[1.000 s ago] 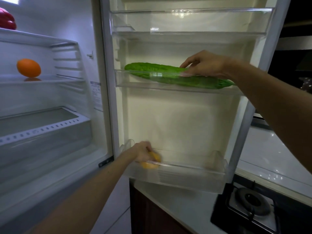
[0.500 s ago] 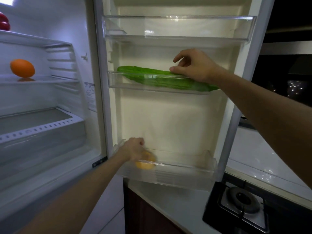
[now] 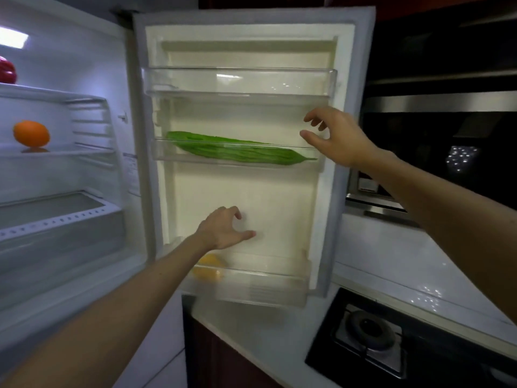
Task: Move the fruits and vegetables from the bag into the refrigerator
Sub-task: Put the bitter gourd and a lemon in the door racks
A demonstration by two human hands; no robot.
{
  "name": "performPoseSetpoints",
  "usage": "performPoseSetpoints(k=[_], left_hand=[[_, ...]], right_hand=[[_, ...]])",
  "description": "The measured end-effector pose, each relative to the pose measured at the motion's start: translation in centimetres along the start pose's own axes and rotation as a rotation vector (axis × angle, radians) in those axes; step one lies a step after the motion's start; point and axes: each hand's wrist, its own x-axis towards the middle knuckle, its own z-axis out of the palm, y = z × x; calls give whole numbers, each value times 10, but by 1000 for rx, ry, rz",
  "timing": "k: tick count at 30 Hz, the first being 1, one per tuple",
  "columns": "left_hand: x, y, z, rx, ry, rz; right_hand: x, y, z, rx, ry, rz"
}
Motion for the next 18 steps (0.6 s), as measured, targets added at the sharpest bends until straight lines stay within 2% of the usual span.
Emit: performPoseSetpoints(k=[6,18], left_hand=[[-18,96,21,-59,21,114],[-65,295,97,-125,-117,405]], right_hand=[[-80,57,-77,-107,-72,138],[-286,134,-214,-262,-125,541]])
